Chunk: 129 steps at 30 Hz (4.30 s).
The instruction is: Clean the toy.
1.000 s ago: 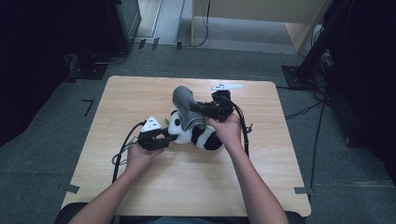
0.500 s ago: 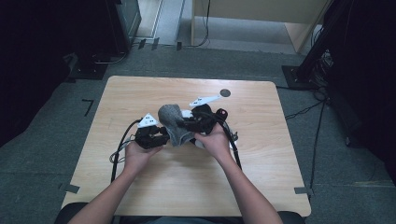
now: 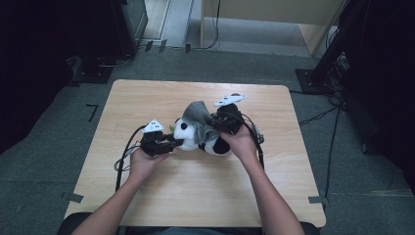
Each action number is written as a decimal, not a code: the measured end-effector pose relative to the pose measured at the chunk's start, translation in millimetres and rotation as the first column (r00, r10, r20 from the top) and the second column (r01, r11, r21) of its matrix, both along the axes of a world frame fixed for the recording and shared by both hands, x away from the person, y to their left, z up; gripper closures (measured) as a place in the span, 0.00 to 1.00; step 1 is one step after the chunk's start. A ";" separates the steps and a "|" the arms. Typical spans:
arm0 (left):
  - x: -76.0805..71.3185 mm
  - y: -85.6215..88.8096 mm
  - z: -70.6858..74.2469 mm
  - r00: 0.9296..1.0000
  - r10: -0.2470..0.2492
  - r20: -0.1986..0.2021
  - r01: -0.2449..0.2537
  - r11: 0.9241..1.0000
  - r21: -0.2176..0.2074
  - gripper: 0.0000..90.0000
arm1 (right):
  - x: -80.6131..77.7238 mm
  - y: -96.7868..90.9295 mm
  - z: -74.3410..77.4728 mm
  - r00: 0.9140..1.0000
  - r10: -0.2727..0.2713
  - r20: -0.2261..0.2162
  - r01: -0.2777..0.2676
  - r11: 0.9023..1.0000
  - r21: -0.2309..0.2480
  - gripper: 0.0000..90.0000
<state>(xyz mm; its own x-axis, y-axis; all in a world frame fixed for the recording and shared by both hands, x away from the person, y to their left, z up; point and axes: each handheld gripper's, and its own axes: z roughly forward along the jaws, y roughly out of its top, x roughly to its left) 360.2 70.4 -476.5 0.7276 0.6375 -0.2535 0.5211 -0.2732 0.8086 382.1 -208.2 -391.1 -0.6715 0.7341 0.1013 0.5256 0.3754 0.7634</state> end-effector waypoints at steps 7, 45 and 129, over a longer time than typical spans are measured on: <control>0.7 0.8 -1.6 1.000 -0.009 0.003 0.009 1.000 -0.001 0.67 | 5.2 -27.0 4.3 0.998 -0.065 -0.017 0.066 0.997 0.046 0.90; 1.3 1.8 -3.6 1.000 -0.031 -0.003 0.031 0.999 0.008 0.65 | 1.2 9.1 -8.1 0.997 -0.004 -0.074 0.006 1.000 0.028 0.89; 4.4 7.7 -9.7 0.996 -0.066 -0.056 0.069 0.997 0.046 0.64 | -49.9 -120.8 -86.0 0.981 -0.100 -0.167 0.117 0.989 0.093 0.89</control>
